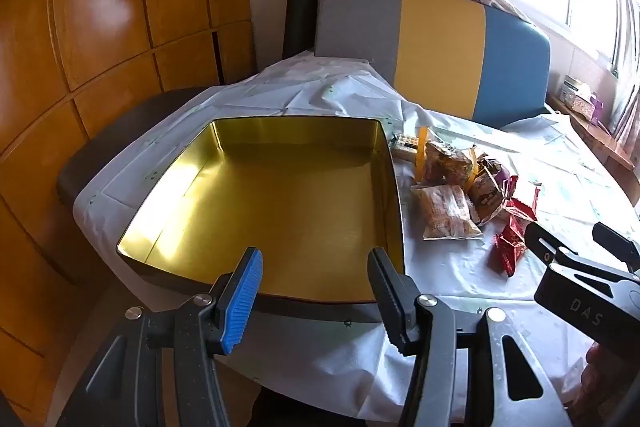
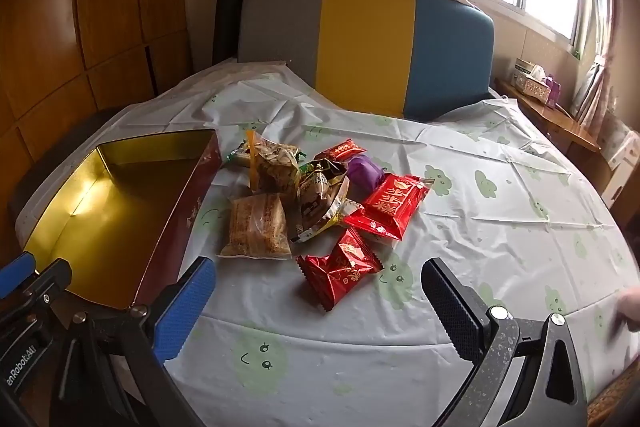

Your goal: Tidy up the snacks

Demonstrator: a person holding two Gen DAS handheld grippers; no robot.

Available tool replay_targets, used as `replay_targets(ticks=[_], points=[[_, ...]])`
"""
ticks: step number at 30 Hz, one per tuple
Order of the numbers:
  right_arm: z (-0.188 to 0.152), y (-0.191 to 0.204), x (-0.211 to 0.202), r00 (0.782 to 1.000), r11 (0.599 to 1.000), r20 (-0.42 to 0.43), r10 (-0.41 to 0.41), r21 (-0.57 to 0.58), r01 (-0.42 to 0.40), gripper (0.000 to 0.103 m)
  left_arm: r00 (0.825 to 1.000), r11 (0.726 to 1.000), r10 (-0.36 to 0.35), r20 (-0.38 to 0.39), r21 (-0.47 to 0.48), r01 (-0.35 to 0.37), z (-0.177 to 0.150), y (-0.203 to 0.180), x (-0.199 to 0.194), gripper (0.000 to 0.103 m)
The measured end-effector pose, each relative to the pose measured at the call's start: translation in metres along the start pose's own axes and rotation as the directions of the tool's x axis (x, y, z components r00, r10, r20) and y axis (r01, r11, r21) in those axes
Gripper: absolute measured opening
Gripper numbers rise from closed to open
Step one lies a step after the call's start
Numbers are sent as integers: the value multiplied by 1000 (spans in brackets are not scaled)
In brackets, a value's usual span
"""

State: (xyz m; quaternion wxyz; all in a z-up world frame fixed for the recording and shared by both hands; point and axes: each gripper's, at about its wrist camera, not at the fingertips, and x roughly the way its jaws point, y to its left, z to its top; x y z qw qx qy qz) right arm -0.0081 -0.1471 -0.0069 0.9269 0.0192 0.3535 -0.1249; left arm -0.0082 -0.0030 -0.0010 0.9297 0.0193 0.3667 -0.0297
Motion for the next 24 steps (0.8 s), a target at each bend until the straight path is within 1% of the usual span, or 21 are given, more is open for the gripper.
replay_targets(ticks=[12,24], points=[[1,-3,4,1000,1000,1,-8,-2,8,103,1000,1000,-19,-5,9,19,0,-1,-3,56],[-1,0,-3,1000,1000,12,-7,-15,7,103,1000,1000,-26,-7,9,26,-1,-1,-4,56]])
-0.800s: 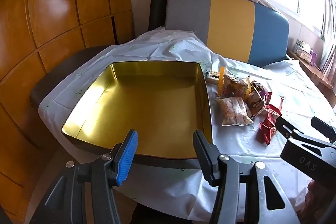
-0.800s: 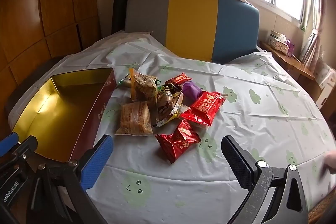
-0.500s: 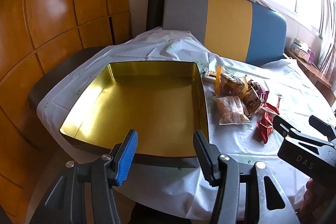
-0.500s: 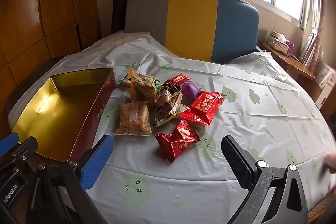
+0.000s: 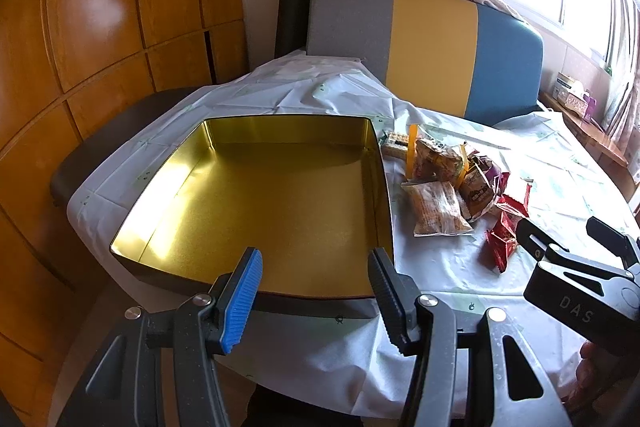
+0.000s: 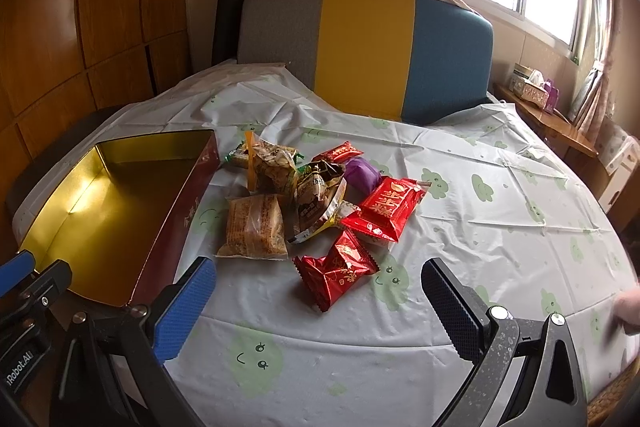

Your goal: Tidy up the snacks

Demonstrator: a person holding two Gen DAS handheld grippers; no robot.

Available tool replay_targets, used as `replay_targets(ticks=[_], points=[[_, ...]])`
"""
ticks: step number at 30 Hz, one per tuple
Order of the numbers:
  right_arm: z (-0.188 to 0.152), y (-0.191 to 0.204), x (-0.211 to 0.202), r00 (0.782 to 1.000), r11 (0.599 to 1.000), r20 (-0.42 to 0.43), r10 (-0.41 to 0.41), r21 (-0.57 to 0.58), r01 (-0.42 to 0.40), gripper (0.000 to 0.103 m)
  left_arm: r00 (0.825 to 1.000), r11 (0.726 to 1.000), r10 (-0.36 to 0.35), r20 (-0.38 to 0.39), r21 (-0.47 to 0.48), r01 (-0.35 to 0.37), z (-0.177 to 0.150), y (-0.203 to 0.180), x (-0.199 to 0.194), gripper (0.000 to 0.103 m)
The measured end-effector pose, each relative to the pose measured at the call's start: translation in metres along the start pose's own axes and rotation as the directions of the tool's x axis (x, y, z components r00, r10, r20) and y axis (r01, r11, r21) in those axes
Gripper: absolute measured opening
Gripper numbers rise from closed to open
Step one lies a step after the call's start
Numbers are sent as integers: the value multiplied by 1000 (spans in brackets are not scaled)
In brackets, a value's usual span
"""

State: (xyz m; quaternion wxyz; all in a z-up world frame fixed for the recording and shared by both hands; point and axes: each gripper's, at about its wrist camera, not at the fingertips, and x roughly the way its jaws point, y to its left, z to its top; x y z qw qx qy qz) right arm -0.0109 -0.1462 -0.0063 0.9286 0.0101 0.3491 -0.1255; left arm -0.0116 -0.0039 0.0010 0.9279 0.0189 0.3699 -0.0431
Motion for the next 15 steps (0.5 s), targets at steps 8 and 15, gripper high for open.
replay_targets(ticks=[8,15], points=[[0,0,-2,998,1000,58,-16,-12,17,103,1000,1000,-4,-2,5,4,1,-2,0,56],[1,-4,1,999,1000,-34,5,7,-5,103,1000,1000,-14,-6,13,14,-1,-7,0,56]])
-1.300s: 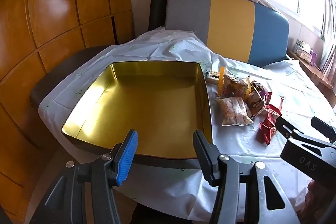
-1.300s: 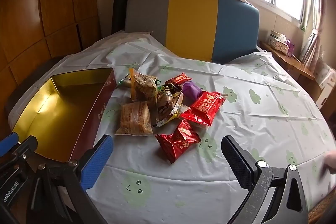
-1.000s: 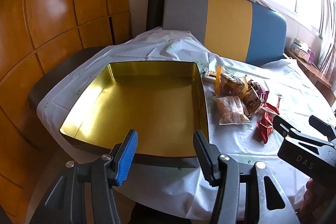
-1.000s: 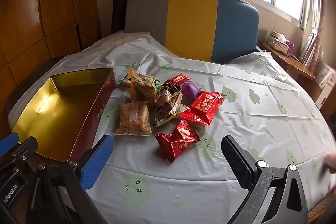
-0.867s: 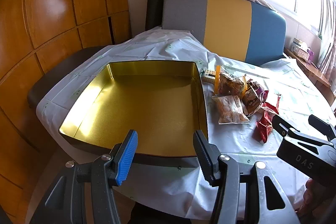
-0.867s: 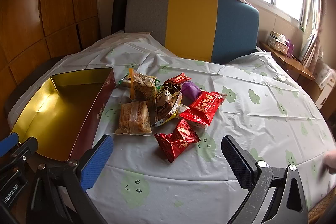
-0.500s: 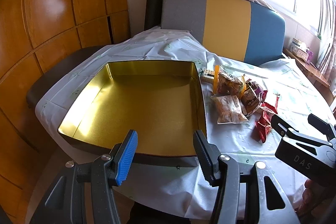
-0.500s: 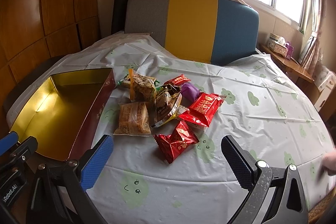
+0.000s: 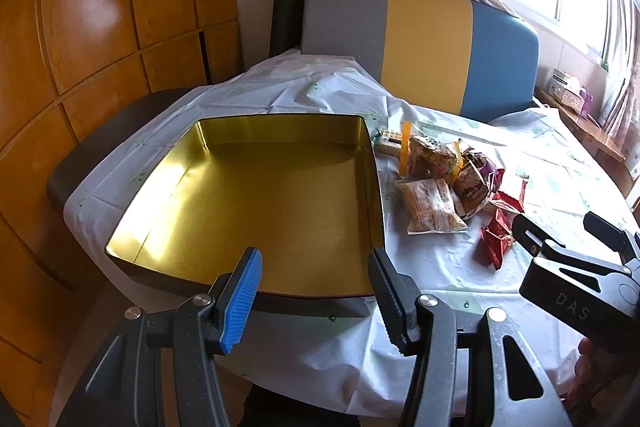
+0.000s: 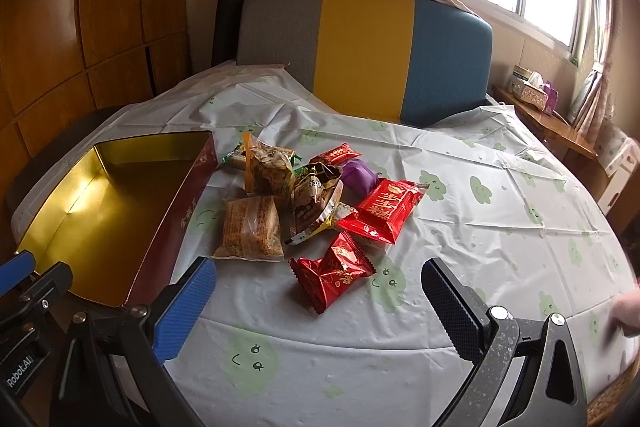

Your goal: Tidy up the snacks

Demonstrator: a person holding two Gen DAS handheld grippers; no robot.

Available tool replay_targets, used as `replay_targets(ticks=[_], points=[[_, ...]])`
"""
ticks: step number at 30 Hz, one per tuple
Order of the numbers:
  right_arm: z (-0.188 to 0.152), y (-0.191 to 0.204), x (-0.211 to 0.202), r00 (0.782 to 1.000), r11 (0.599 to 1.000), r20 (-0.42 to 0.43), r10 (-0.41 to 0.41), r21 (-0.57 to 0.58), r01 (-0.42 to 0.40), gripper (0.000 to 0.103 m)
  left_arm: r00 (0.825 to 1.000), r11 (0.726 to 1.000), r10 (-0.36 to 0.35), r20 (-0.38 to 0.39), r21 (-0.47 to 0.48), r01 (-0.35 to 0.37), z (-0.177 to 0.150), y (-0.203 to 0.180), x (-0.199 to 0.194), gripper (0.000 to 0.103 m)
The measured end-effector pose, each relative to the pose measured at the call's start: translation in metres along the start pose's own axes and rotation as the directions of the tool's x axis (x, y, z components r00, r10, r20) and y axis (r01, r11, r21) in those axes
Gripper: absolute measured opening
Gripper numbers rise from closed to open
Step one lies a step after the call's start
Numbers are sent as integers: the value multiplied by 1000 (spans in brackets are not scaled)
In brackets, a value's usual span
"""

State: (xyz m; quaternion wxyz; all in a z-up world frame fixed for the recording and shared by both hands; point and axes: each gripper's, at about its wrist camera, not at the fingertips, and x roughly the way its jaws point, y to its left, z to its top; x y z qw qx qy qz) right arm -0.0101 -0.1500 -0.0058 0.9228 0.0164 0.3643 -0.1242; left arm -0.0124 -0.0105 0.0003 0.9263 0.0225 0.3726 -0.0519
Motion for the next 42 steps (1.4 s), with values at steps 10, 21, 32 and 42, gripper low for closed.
replay_targets(ticks=[10,21,32,42], points=[[0,-3,3,1000,1000,5,12,13,-12,103,1000,1000,-13,-10,11,14,0,-4,3,56],[4,-18,12,1000,1000,0,20,19,-20,103,991,991,-126,-34,31,127,3,-13,4,64],[42,-149,66,974,973,-185,133,212,-92,103,954,949,-285,-98,110,295,20,-46,24,74],[35,-220,114,949,928,-272,163,368,-54,103,914,926,-333,-231,102,363,42,-69,61,57]])
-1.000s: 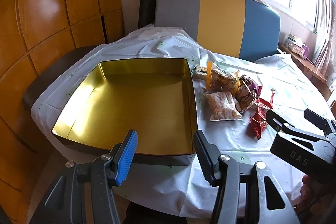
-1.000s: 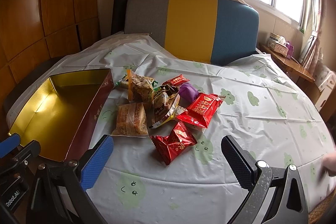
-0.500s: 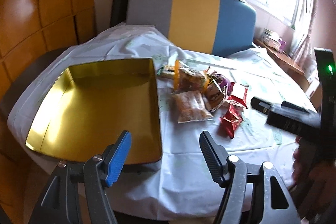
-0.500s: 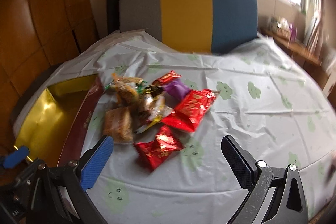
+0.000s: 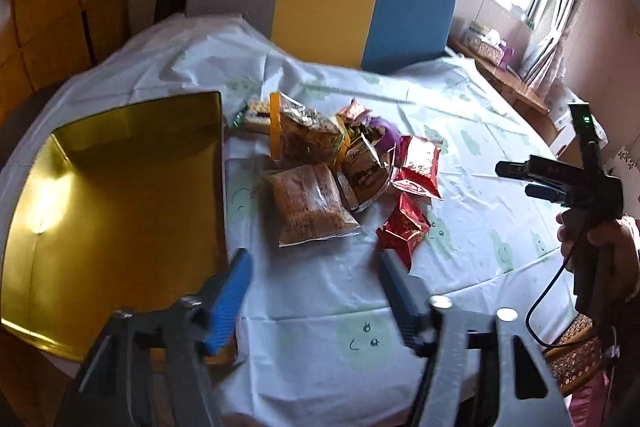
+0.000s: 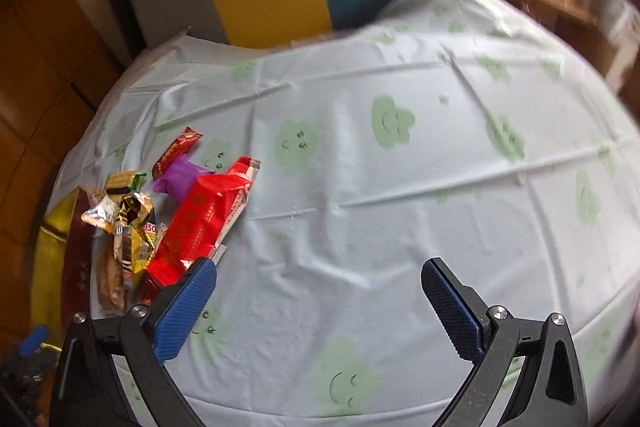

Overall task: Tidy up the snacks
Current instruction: 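Reach the left tool into the snack pile and grasp the clear nut bag, then carry the nut bag into the gold tray and release it while the right tool grasps the cracker pack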

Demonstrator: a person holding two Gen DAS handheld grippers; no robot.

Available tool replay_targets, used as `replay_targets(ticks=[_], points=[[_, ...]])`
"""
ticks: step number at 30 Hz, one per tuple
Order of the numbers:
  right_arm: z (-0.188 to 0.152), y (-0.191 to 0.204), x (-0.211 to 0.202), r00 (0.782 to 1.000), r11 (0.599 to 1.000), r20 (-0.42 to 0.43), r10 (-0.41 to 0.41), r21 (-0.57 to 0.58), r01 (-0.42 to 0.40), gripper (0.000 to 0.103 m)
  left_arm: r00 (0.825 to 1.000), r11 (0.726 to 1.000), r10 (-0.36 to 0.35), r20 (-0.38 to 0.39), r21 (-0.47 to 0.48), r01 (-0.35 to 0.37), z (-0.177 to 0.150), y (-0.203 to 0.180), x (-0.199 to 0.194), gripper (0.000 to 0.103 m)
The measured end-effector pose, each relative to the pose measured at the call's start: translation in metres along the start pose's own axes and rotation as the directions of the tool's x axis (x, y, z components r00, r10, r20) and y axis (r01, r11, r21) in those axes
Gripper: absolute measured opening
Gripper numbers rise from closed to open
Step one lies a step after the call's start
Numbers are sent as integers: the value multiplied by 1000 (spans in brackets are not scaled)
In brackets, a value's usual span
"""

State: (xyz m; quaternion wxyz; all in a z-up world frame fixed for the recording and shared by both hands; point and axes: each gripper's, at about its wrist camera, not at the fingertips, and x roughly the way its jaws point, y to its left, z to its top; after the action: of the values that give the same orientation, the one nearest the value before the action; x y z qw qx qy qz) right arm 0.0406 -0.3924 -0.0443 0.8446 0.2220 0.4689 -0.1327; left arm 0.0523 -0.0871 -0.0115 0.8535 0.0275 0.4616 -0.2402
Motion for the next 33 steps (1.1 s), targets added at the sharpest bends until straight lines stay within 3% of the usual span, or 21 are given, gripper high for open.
replay_targets(ticks=[5,13,20,23,26,29,33], points=[[-4,20,2,1000,997,-8,7,-83,-7,103,999,1000,18,-36,4,-18,26,2,18,47],[-9,35,-1,999,988,-11,47,-145,-48,103,997,988,-50,-62,-146,41,91,13,55,47],[-8,39,-6,997,985,-5,76,-154,-76,103,991,973,-47,-127,-231,17,128,12,105,49],[-8,40,-6,996,983,-7,87,-161,-87,103,985,970,-2,-175,-238,-41,136,14,131,55],[-9,42,-7,996,981,-7,91,-171,-91,103,973,965,19,-228,-251,-78,134,20,149,53],[-9,44,-7,995,980,-4,96,-175,-95,103,979,969,5,-201,-240,-54,131,21,147,44],[-9,42,-9,996,983,12,86,-166,-82,103,991,974,-55,-121,-227,26,125,22,125,41]])
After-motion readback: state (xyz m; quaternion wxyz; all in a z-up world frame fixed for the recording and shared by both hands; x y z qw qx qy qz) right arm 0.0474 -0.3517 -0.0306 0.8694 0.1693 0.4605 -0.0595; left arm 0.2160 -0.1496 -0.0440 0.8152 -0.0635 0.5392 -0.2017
